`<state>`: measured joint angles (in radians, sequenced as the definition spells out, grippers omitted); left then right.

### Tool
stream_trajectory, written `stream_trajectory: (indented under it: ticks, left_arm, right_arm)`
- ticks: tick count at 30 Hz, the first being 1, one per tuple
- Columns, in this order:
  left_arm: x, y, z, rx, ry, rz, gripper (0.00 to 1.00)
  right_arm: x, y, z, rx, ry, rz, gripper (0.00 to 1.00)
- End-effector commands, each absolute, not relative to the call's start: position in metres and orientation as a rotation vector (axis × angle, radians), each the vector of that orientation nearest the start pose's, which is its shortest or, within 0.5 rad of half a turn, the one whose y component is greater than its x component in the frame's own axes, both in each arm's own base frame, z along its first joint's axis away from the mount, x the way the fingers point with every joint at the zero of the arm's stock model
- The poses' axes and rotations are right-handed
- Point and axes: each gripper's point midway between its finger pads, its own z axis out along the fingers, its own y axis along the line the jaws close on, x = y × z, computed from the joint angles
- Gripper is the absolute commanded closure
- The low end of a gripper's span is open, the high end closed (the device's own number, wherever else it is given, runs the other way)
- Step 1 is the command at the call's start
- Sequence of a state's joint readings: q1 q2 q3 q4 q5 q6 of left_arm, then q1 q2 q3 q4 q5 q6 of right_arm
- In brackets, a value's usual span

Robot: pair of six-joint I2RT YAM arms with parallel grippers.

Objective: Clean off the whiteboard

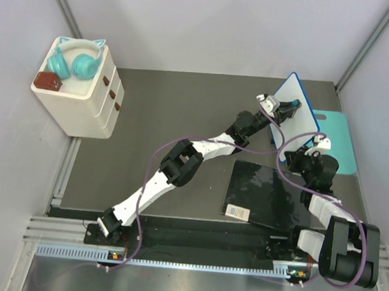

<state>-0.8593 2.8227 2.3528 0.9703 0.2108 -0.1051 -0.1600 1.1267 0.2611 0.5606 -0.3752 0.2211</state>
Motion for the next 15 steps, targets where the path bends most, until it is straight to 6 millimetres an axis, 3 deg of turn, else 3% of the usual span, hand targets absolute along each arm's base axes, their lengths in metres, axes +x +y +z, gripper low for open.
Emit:
stream_trajectory:
  ticks: [1, 10, 15]
  left_arm:
    - [0.439, -0.6, 0.286, 0.537, 0.844, -1.0, 1.0]
    - [0.5, -0.57, 0.242, 0.429, 0.968, -0.902, 1.0]
    - [0.519, -0.56, 0.208, 0.407, 1.042, -0.872, 1.0]
  right_arm:
    - [0.332, 0.032, 0.104, -0.017, 1.847, 0.405, 1.0]
    - [0.332, 0.032, 0.104, -0.019, 1.845, 0.405, 1.0]
    - [0.332, 0.032, 0.103, -0.017, 1.848, 0.407, 1.0]
